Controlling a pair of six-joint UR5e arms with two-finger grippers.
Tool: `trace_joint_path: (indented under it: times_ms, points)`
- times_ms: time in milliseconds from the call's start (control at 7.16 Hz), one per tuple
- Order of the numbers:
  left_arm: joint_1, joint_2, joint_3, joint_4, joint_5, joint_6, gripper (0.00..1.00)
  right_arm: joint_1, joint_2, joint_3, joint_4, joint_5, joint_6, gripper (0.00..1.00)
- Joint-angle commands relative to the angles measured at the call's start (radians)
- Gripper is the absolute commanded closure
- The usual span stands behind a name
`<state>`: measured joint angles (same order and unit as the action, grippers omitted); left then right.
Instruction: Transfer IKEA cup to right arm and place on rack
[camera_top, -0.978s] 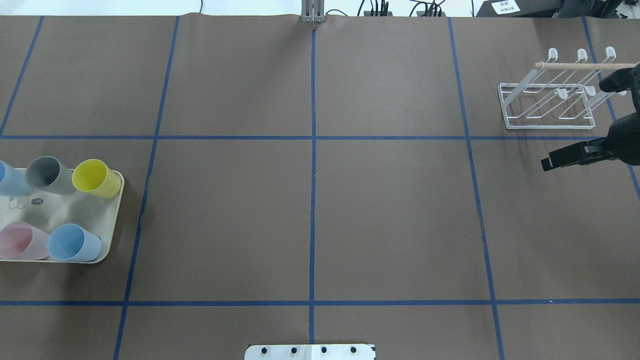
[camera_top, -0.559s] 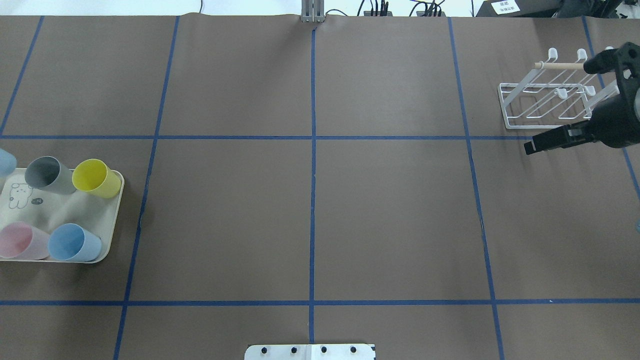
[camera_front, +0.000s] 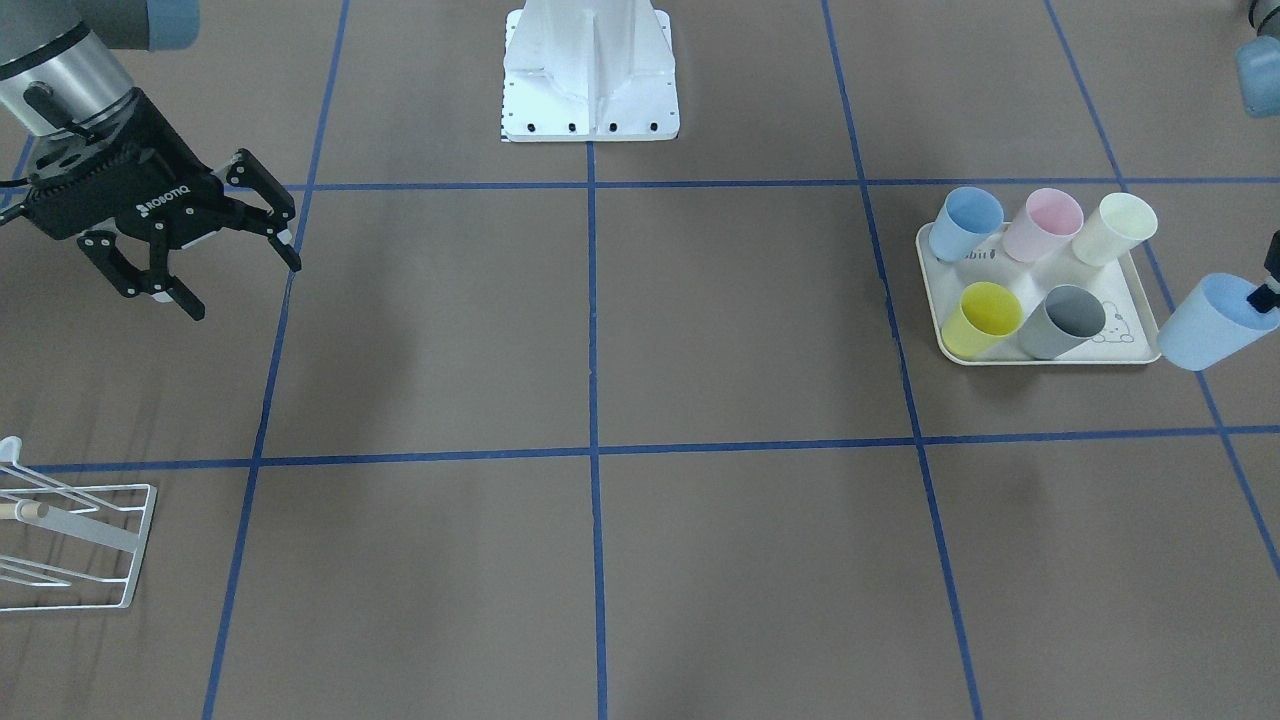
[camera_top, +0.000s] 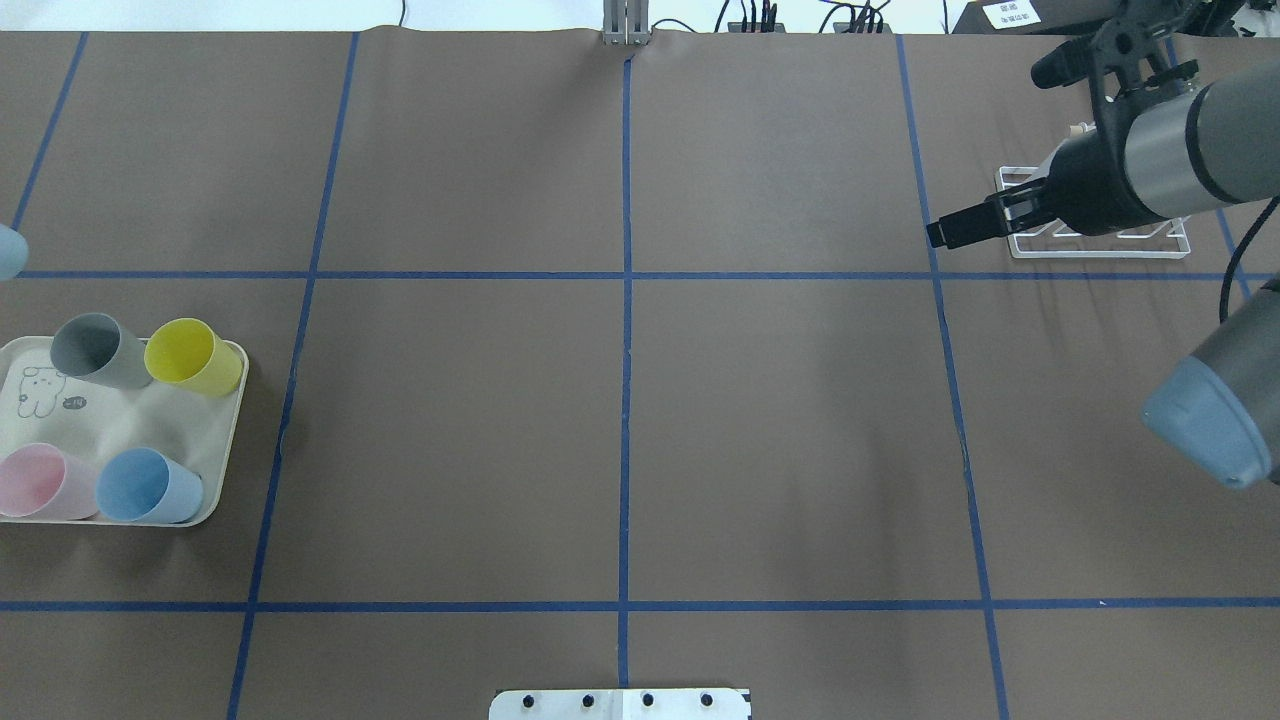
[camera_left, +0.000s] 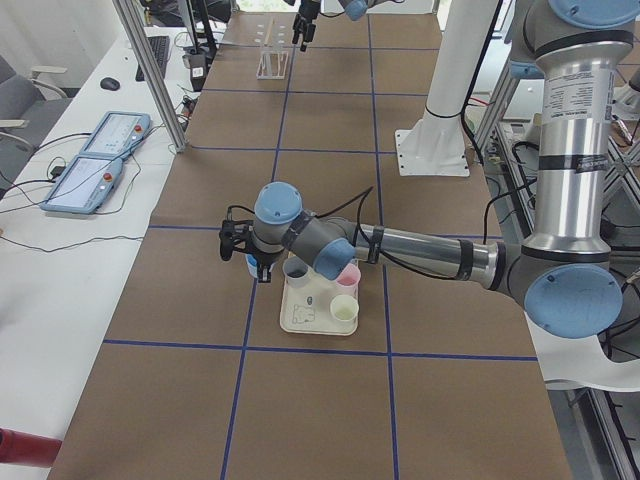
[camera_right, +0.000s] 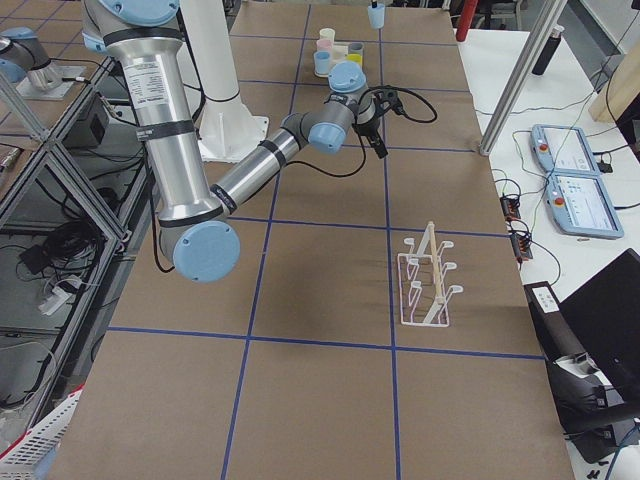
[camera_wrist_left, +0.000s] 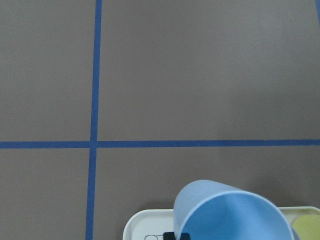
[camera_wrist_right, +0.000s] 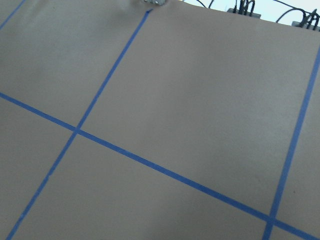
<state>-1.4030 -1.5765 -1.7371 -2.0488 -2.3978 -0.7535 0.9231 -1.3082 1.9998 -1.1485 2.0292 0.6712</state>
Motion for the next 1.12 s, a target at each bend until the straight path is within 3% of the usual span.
trace_joint_path:
  times_ms: [0,140,419,978]
  points:
    - [0.001,-0.080,-0.016,-0.001,-0.090,-0.180,1.00,-0.057,0.081,-0.050,0.072,-0.180,-0.025,0.01]
    - [0.004,-0.120,-0.021,-0.002,-0.109,-0.264,1.00,-0.073,0.116,-0.059,0.066,-0.232,-0.086,0.01]
    - [0.030,-0.189,-0.030,-0.008,-0.159,-0.402,1.00,-0.163,0.148,-0.073,0.088,-0.428,-0.325,0.01]
    - [0.269,-0.446,-0.029,-0.017,-0.175,-0.847,1.00,-0.276,0.224,-0.196,0.300,-0.439,-0.364,0.01]
